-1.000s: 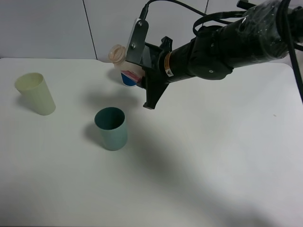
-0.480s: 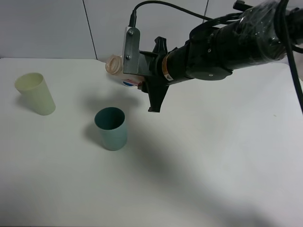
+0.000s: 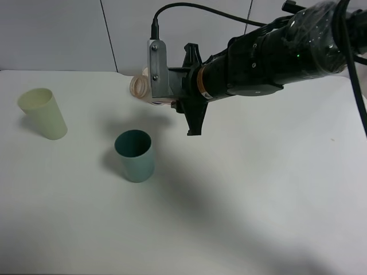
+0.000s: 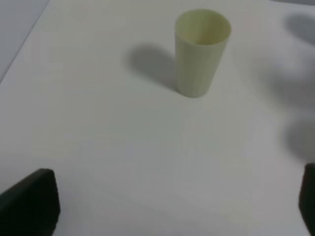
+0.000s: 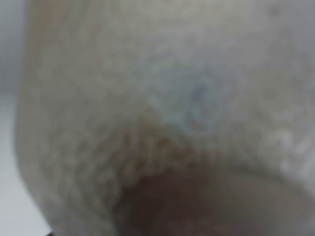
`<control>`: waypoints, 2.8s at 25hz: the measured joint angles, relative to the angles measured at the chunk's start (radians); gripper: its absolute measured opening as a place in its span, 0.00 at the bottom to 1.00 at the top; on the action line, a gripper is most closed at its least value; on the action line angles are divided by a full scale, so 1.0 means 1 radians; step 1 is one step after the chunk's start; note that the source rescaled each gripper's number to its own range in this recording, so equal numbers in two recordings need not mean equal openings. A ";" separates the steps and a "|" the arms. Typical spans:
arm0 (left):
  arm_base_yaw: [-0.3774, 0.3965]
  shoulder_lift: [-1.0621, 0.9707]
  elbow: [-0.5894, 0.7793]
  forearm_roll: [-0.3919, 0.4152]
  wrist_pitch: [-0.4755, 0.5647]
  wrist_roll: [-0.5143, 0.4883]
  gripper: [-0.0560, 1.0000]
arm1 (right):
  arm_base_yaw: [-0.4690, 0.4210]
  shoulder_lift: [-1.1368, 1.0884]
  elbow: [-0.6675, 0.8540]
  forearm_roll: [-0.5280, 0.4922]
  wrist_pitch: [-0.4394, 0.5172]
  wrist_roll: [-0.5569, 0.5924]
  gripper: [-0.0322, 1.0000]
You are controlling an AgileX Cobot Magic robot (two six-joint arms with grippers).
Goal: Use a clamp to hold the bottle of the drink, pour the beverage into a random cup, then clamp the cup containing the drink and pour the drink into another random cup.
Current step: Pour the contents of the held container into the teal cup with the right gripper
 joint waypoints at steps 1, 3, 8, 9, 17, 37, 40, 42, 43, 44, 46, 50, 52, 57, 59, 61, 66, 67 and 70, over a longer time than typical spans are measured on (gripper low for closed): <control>0.000 0.000 0.000 0.000 0.000 0.000 0.93 | 0.000 0.000 0.000 -0.012 0.000 0.000 0.03; 0.000 0.000 0.000 0.000 0.000 0.000 0.93 | 0.000 0.000 0.000 -0.022 0.000 0.000 0.03; 0.000 0.000 0.000 0.000 0.000 0.000 0.93 | 0.002 0.000 0.000 -0.074 0.000 0.004 0.03; 0.000 0.000 0.000 0.000 0.000 0.000 0.93 | 0.006 0.000 0.000 -0.091 0.002 0.011 0.03; 0.000 0.000 0.000 0.000 0.000 0.000 0.93 | 0.046 0.000 0.000 -0.191 0.006 0.081 0.03; 0.000 0.000 0.000 0.000 0.000 0.000 0.93 | 0.101 0.000 0.000 -0.277 0.090 0.108 0.03; 0.000 0.000 0.000 0.000 0.000 0.000 0.93 | 0.104 0.000 0.000 -0.283 0.101 0.108 0.03; 0.000 0.000 0.000 0.000 0.000 0.000 0.93 | 0.112 0.000 0.000 -0.299 0.111 0.107 0.03; 0.000 0.000 0.000 0.000 0.000 0.000 0.93 | 0.116 0.000 0.000 -0.306 0.118 0.106 0.03; 0.000 0.000 0.000 0.000 0.000 0.000 0.93 | 0.119 0.002 0.000 -0.313 0.123 0.104 0.03; 0.000 0.000 0.000 0.000 0.000 0.000 0.93 | 0.128 0.009 0.000 -0.325 0.131 0.099 0.03; 0.000 0.000 0.000 0.000 0.000 0.000 0.93 | 0.147 0.045 0.000 -0.330 0.147 0.092 0.03; 0.000 0.000 0.000 0.000 0.000 0.000 0.93 | 0.150 0.053 0.001 -0.330 0.169 0.081 0.03; 0.000 0.000 0.000 0.000 0.000 0.000 0.93 | 0.151 0.055 0.001 -0.340 0.209 0.073 0.03; 0.000 0.000 0.000 0.000 0.000 0.000 0.93 | 0.151 0.055 0.001 -0.342 0.215 0.072 0.03; 0.000 0.000 0.000 0.000 0.000 0.000 0.93 | 0.151 0.055 0.001 -0.354 0.220 0.071 0.03; 0.000 0.000 0.000 0.000 0.000 0.000 0.93 | 0.151 0.055 0.001 -0.363 0.224 0.071 0.03; 0.000 0.000 0.000 0.000 0.000 0.000 0.93 | 0.151 0.055 0.001 -0.366 0.224 0.071 0.03; 0.000 0.000 0.000 0.000 0.000 0.000 0.93 | 0.151 0.055 0.001 -0.379 0.229 0.061 0.03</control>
